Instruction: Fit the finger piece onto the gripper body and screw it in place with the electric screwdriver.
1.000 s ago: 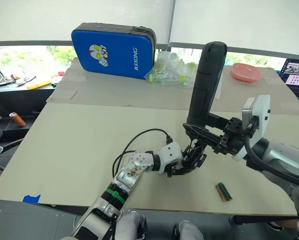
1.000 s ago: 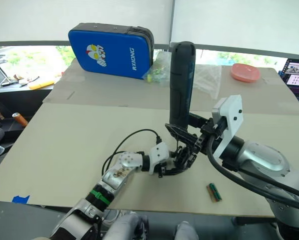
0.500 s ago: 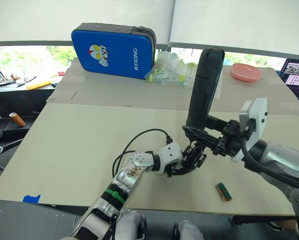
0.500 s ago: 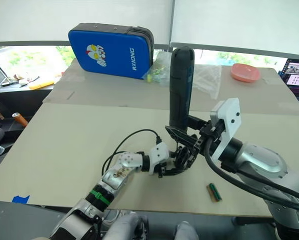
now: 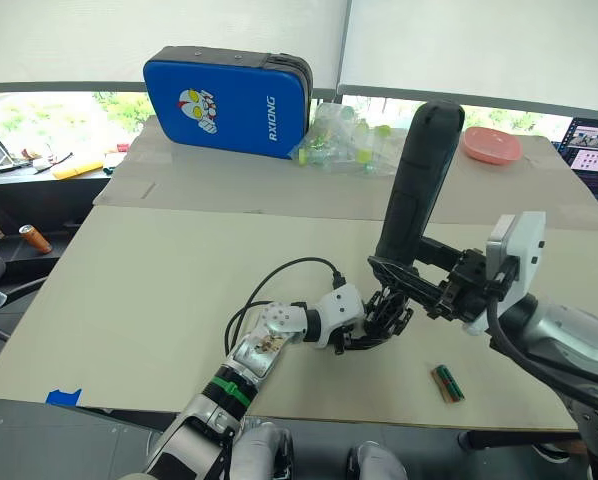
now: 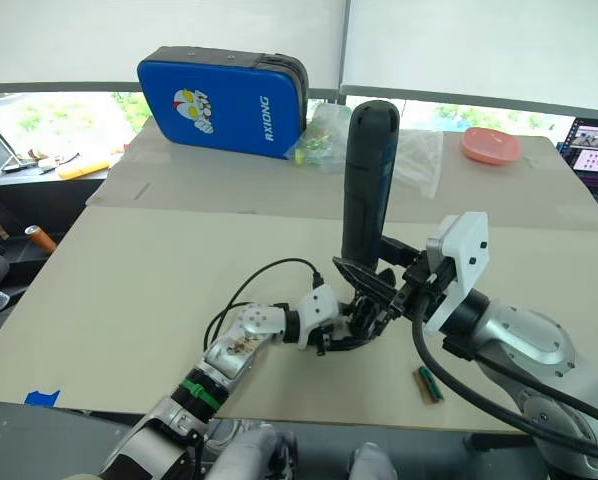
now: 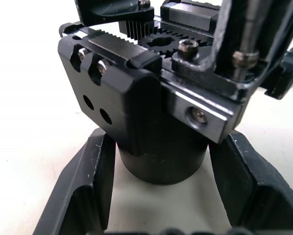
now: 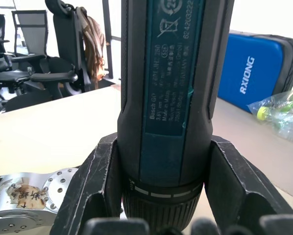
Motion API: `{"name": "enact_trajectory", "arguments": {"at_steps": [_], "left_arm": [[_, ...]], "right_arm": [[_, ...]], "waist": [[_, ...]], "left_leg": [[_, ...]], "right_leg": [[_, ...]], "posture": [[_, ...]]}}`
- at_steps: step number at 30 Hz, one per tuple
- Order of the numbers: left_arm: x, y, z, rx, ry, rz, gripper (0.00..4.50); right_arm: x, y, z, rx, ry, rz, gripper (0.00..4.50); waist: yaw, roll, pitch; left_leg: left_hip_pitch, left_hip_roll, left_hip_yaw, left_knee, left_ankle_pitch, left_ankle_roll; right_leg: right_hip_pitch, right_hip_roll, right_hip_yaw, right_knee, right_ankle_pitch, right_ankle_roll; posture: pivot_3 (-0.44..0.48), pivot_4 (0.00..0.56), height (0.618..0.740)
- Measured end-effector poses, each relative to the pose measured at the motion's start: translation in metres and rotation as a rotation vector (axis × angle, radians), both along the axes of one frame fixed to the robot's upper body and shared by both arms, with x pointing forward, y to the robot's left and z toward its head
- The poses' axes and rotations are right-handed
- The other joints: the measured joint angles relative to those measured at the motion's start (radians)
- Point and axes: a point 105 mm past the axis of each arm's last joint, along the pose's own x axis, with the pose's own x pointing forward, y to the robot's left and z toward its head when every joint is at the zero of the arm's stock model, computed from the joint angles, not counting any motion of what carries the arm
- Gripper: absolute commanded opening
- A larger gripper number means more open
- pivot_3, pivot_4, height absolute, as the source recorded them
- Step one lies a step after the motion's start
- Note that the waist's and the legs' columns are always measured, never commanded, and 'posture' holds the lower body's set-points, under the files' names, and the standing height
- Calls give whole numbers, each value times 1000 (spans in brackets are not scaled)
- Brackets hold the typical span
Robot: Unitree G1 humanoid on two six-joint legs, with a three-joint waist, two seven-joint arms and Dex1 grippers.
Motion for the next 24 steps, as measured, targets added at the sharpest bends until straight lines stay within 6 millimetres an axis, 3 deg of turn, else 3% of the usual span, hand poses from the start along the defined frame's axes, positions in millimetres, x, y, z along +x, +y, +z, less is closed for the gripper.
{"name": "enact_trajectory", "arguments": {"at_steps": [6, 24], "left_arm": [[0, 2, -1, 3, 0, 2, 2276], [1, 3, -1, 11, -2, 3, 2276]], "right_arm": [[-12, 8, -7, -14, -59, 14, 1935], [-17, 9, -18, -25, -150, -15, 1935]], "waist": [[-1, -1, -1], [-12, -1, -3]], "left_leg": [[1, 0, 0, 0, 0, 0], [4, 0, 0, 0, 0, -1]], "right_leg": [[1, 0, 0, 0, 0, 0], [2, 0, 1, 1, 0, 0]], "posture": [[0, 150, 740], [0, 150, 740]]}}
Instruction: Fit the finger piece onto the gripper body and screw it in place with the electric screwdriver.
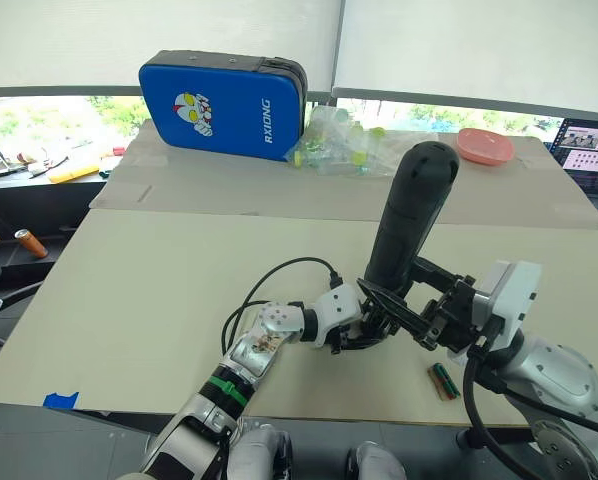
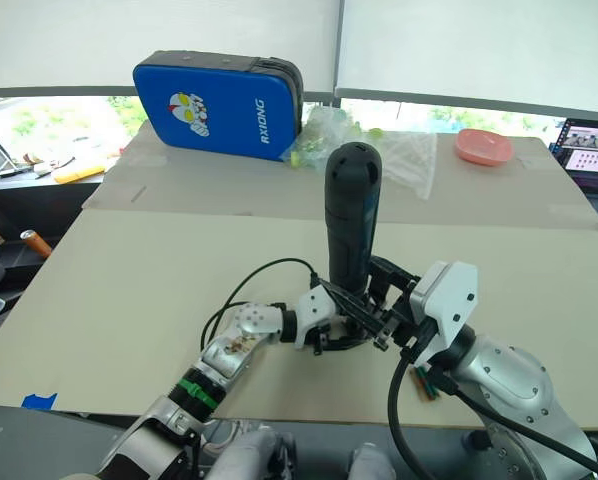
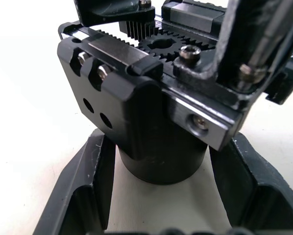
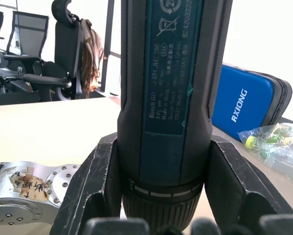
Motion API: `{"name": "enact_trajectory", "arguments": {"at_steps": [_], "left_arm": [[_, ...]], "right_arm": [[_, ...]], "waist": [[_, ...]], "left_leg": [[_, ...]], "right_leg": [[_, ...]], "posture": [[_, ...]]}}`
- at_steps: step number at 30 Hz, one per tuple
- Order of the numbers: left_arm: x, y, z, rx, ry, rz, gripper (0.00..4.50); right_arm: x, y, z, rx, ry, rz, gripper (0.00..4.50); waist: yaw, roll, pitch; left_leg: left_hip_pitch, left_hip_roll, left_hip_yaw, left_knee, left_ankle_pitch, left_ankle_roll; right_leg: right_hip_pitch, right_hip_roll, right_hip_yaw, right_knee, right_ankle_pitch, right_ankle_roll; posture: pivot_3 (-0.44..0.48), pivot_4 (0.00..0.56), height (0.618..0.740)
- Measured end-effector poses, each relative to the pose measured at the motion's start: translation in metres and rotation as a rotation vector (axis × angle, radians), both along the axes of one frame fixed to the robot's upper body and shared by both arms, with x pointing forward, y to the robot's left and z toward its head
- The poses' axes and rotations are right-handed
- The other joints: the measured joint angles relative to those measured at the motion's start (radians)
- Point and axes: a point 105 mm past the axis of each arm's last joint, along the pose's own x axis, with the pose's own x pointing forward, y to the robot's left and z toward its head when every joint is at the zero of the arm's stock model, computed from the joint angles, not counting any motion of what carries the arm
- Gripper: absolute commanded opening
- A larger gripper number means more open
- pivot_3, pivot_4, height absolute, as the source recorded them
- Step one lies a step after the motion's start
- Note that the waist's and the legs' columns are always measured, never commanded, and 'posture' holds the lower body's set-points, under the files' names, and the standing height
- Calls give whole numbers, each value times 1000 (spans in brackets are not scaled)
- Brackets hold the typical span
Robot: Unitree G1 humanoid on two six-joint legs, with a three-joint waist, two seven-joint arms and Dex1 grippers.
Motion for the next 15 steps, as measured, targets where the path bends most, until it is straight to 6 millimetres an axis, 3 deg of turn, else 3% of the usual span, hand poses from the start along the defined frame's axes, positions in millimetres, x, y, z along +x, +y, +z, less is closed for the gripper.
{"name": "enact_trajectory", "arguments": {"at_steps": [15], "left_arm": [[1, -1, 0, 0, 4, 0, 2276]], "right_arm": [[10, -7, 1, 20, 28, -2, 1935]], "waist": [[1, -1, -1]], "left_leg": [[0, 0, 0, 0, 0, 0]], "right_leg": [[0, -1, 0, 0, 0, 0]], "posture": [[0, 150, 740]]}}
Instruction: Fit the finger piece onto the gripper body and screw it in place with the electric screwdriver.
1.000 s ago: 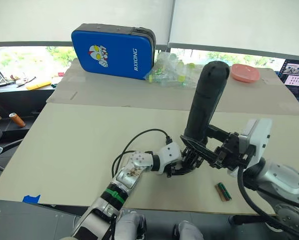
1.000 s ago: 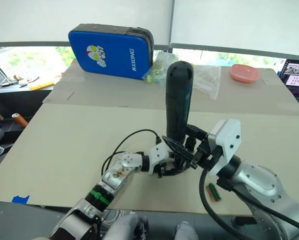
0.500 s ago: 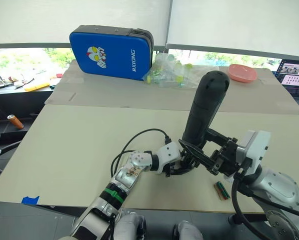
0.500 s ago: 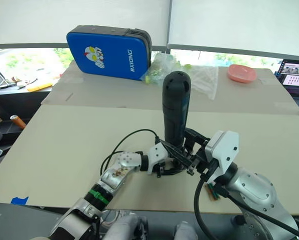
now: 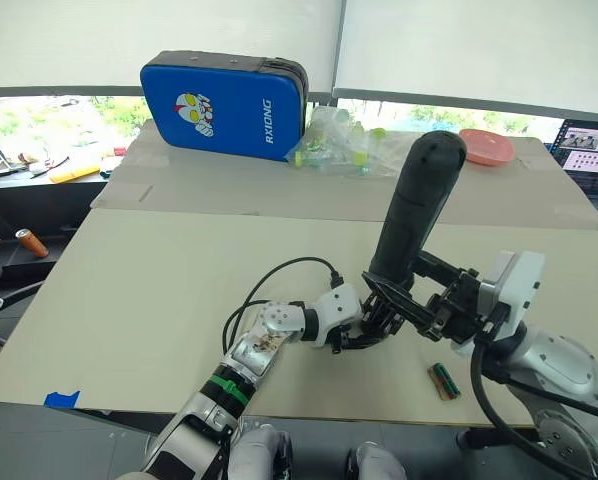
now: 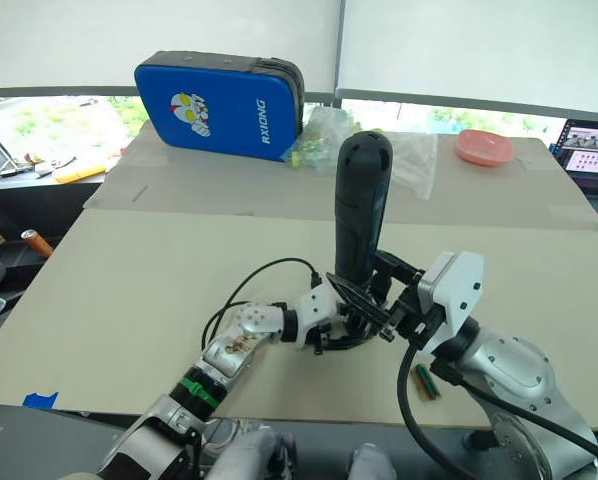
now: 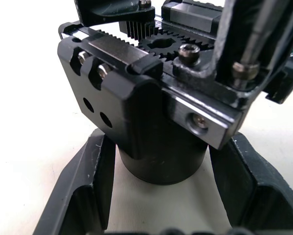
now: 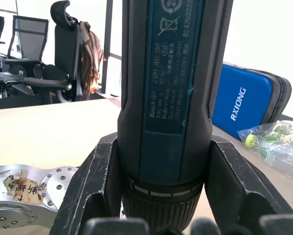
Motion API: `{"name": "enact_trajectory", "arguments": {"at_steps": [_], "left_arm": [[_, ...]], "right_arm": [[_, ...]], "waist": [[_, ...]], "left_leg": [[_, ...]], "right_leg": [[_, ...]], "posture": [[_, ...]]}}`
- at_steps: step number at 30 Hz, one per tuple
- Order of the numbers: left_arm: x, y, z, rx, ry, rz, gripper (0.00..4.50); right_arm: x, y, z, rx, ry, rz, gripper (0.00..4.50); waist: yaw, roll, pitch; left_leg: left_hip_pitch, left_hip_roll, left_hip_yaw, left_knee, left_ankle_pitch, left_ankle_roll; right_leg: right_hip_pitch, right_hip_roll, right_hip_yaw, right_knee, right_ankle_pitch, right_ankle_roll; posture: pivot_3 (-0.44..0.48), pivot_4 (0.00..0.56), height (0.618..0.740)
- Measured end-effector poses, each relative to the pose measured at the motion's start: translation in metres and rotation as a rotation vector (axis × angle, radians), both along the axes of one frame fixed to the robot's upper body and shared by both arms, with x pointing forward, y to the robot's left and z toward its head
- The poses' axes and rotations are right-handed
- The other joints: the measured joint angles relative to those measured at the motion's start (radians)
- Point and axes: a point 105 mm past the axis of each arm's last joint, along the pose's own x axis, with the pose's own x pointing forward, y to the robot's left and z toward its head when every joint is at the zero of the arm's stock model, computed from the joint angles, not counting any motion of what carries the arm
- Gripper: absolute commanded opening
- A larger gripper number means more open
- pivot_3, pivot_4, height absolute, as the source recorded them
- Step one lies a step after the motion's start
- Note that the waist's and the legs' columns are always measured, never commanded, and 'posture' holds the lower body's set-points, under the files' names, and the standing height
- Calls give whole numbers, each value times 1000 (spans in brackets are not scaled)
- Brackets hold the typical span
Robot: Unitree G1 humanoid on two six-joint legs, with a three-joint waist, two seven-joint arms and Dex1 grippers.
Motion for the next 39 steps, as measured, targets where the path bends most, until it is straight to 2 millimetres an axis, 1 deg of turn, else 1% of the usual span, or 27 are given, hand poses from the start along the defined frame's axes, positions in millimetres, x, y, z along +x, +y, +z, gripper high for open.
{"name": "enact_trajectory", "arguments": {"at_steps": [8, 13, 19, 20, 32, 39], "left_arm": [[0, 0, -1, 3, 9, 3, 2276], [0, 0, -3, 11, 19, 6, 2276], [0, 1, -5, 14, 25, 9, 2276], [0, 1, -5, 14, 25, 9, 2276], [0, 1, -5, 14, 26, 9, 2276], [1, 1, -4, 10, 27, 9, 2276]], "right_arm": [[0, 1, -2, -6, 8, 7, 1935], [-3, 3, -8, -19, 12, 9, 1935], [-5, 5, -11, -22, 10, 10, 1935], [-5, 5, -11, -20, 9, 8, 1935], [1, 1, -9, -2, 14, 3, 1935], [5, -2, 4, 39, 32, 43, 1935]], "waist": [[0, -4, -5], [0, -7, -14], [-1, -7, -21], [-1, -7, -21], [-1, -7, -21], [-1, -5, -19]], "left_leg": [[0, 0, 0, 0, 0, 0], [0, 0, 0, 0, 0, 0], [1, 0, 0, -1, -2, 3], [1, 0, 0, -1, -4, 6], [1, 0, 0, -1, -3, 5], [0, 0, 0, -1, -4, 5]], "right_leg": [[0, 0, 0, 0, 0, 0], [0, -1, 0, -1, 0, 0], [0, -1, 1, -1, 0, 0], [0, -1, 1, -1, -1, 0], [0, -2, 1, -1, 0, 0], [-1, -2, 1, -1, 0, 0]], "posture": [[0, 150, 740], [0, 150, 740], [0, 150, 740], [0, 150, 740], [0, 150, 740], [0, 150, 740]]}}
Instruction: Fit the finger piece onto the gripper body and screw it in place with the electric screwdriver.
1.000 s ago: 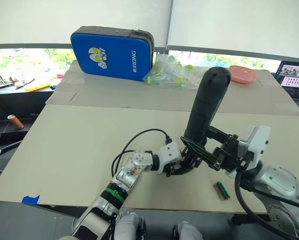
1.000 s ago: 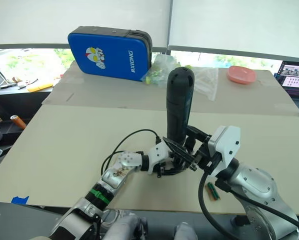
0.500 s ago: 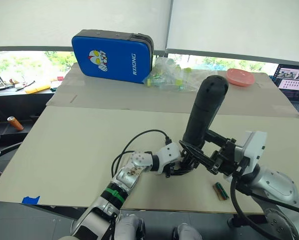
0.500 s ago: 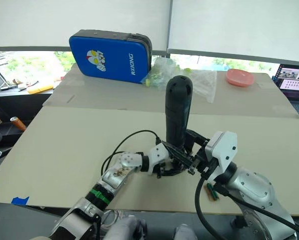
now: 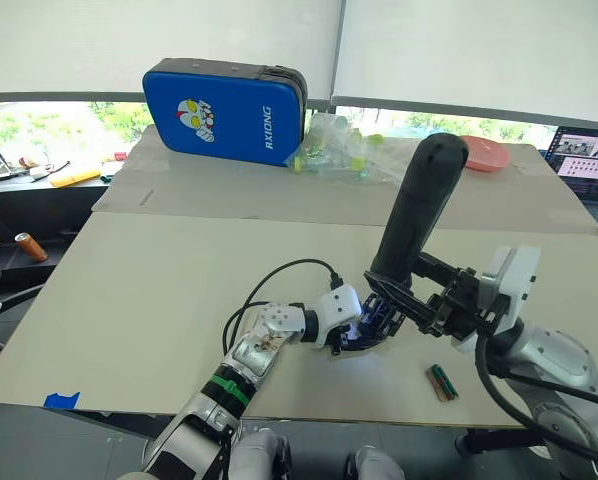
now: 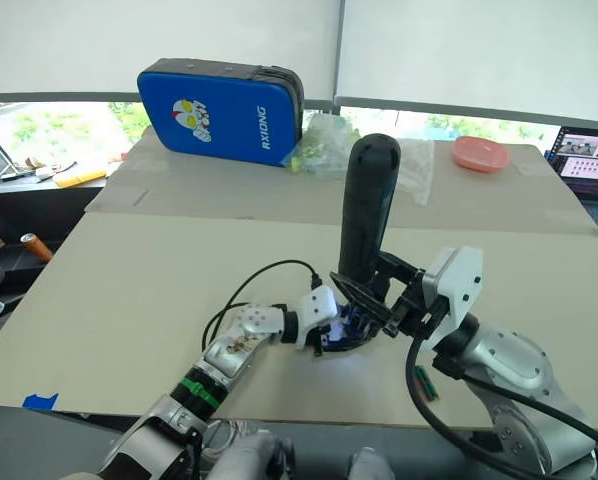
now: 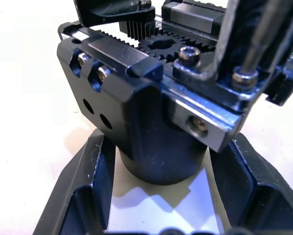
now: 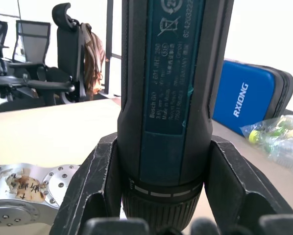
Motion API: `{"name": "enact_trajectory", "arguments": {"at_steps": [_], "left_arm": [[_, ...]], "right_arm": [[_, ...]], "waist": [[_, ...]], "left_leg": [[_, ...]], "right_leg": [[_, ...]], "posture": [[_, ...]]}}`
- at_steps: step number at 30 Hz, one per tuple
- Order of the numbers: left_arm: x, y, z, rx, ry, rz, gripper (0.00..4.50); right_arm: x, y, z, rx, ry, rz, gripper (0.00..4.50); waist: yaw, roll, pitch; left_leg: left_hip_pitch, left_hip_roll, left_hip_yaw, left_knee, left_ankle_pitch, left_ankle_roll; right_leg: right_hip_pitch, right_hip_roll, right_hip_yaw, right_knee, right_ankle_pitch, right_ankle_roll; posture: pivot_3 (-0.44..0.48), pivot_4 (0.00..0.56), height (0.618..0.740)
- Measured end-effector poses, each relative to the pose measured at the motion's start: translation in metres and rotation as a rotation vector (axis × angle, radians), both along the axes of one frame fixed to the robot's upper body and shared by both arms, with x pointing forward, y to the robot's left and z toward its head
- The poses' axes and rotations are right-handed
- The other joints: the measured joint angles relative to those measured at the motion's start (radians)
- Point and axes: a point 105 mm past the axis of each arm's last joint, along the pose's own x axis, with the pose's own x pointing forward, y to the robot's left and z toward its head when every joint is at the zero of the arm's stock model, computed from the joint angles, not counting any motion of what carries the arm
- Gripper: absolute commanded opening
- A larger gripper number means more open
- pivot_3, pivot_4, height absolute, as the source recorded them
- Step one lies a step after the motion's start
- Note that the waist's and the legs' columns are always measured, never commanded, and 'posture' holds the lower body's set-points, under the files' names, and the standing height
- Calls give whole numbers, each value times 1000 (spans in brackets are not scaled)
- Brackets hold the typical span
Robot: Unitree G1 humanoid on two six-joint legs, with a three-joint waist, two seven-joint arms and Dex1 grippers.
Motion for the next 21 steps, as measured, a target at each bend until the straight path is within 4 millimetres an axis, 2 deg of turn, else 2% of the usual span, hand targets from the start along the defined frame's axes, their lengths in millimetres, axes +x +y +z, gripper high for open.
{"name": "enact_trajectory", "arguments": {"at_steps": [6, 14, 16, 18, 19, 21], "left_arm": [[-1, -1, 0, -7, 4, -5, 2276], [0, -3, 0, -16, 3, 4, 2276], [1, -3, 0, -19, 9, 6, 3319], [2, -1, -2, -15, 26, 21, 4167], [3, -1, -2, -18, 28, 24, 4464], [3, 0, -2, -21, 33, 25, 4464]], "right_arm": [[0, -5, 27, 16, -77, 29, 1935], [-13, -4, 36, 46, -100, 100, 1935], [-17, -4, 40, 48, -113, 109, 1935], [-22, -4, 44, 46, -122, 124, 1935], [-25, -5, 49, 47, -129, 127, 1935], [-31, -7, 57, 40, -151, 130, 1935]], "waist": [[3, 1, 2], [5, 1, 2], [5, 1, 2], [4, 2, 2], [5, 2, 2], [4, 2, 2]], "left_leg": [[-1, 0, 0, 0, 0, 0], [-1, 0, 0, 0, -1, 2], [-1, 0, 0, 0, -2, 3], [-1, 0, 0, 0, -2, 3], [-1, 0, 0, 0, -2, 3], [-1, 0, 0, 0, -2, 3]], "right_leg": [[0, 0, -1, -1, 0, 0], [0, 0, -1, -1, 0, 0], [0, 0, -1, -1, 0, 0], [0, 0, -1, -1, 0, 0], [0, -1, -1, -1, 0, 0], [0, -2, -1, -1, 0, 0]], "posture": [[0, 150, 740], [0, 150, 740], [0, 150, 740], [0, 150, 740], [0, 150, 740], [0, 150, 740]]}}
